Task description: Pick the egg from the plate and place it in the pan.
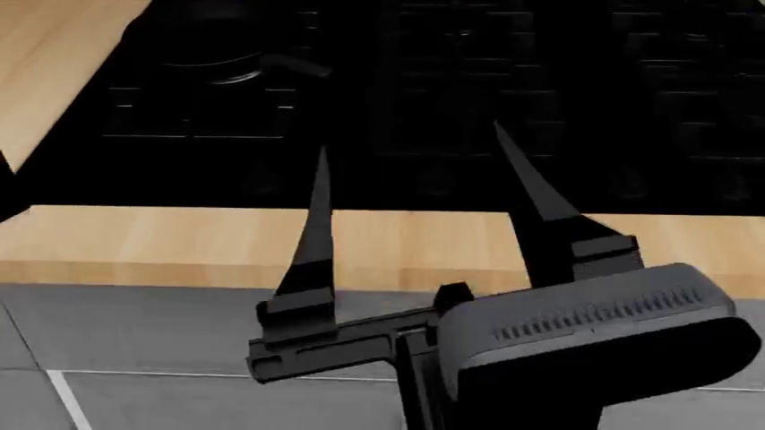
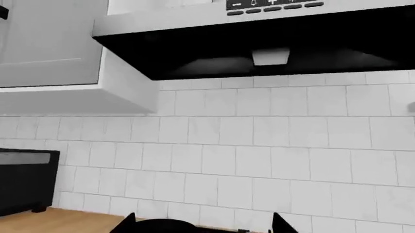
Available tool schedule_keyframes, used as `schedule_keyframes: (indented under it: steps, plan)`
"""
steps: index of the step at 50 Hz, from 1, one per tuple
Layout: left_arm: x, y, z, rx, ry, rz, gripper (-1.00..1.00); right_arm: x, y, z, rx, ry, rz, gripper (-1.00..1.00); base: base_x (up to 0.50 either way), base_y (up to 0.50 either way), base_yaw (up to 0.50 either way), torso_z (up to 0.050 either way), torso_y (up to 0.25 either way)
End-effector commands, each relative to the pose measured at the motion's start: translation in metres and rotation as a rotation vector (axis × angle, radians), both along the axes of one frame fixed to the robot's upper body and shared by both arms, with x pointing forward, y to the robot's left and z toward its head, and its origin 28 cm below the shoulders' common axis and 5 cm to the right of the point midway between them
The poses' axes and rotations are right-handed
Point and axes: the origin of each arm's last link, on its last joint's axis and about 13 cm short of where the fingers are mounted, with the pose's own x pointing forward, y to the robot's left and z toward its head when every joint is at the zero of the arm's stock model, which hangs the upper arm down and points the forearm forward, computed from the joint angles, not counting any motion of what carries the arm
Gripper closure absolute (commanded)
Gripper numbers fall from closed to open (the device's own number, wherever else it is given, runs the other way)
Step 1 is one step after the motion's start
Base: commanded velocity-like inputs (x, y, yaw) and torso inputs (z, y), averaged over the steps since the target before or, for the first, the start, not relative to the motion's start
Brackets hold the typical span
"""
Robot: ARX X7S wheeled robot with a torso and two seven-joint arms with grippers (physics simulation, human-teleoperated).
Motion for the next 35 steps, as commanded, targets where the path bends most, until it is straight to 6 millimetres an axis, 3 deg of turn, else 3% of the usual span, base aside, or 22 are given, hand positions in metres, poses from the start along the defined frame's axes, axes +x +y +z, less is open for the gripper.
schedule_keyframes:
  steps: [1,35]
  plan:
    - [-0.0892,-0.0132,0.0079,0.459,-0.158,-0.173,-1.00,-0.0653,-0.0283,0.0144,-0.091,0.178,-0.198,-1.00,0.00,-0.24,0.00,0.000,0.000]
    - [-0.0893,-0.0117,0.0089,0.459,-0.163,-0.162,-1.00,-0.0664,-0.0291,0.0162,-0.090,0.169,-0.199,-1.00,0.00,-0.24,0.00,0.000,0.000]
